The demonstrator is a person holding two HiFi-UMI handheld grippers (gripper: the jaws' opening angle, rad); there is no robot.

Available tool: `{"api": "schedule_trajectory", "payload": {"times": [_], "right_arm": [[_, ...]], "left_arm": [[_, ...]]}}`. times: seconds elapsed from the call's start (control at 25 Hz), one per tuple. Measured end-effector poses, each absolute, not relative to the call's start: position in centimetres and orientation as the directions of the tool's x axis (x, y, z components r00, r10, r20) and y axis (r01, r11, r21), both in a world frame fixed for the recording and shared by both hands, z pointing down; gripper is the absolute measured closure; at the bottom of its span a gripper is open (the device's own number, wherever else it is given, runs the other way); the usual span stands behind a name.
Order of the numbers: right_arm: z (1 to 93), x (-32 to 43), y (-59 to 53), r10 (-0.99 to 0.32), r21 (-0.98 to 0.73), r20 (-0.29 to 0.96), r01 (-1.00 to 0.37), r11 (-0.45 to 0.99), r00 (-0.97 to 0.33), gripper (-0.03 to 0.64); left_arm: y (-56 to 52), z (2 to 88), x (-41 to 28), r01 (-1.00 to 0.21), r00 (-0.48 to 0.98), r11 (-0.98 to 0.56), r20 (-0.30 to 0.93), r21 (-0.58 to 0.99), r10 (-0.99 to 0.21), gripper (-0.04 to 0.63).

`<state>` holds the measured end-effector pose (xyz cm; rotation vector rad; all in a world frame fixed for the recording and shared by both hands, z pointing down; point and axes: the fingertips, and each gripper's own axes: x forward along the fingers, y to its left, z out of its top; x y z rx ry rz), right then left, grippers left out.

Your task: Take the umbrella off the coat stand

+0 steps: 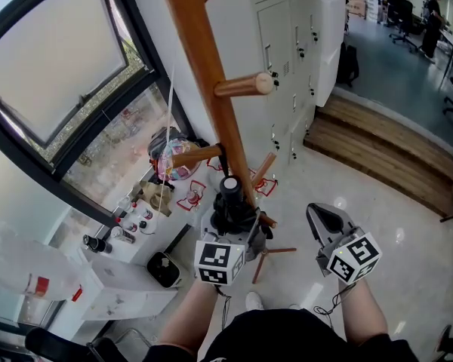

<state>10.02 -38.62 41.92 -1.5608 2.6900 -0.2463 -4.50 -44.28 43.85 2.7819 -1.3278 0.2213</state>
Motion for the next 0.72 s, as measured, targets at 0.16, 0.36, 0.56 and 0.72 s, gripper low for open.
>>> {"api": "schedule_trajectory", "payload": {"times": [0.16,0.36,0.56,0.72], "right_arm": [[41.9,9.8,-38.6,-0.861,-0.144,0.06,-0.858,0.494,-0.506,0.563],[41.8,9.8,-38.4,-0.856,-0.141,0.063,-0.854,0.501,-0.512,0.563],[41.4,9.9,-38.1,-0.851,-0.135,0.056,-0.849,0.511,-0.522,0.563],[41.0,9.9,-37.8,-0.847,-0.13,0.052,-0.844,0.52,-0.529,0.563]], "left_arm": [[-44.1,43.9,-4.5,-0.77,0.629,-0.638,0.152,-0.008,-0.762,0.284],[-43.7,43.5,-4.5,-0.773,0.626,-0.635,0.154,-0.011,-0.765,0.308],[-43.4,42.4,-4.4,-0.777,0.621,-0.629,0.143,-0.021,-0.771,0.318],[-43.0,41.7,-4.7,-0.782,0.615,-0.623,0.141,-0.015,-0.776,0.323]]}}
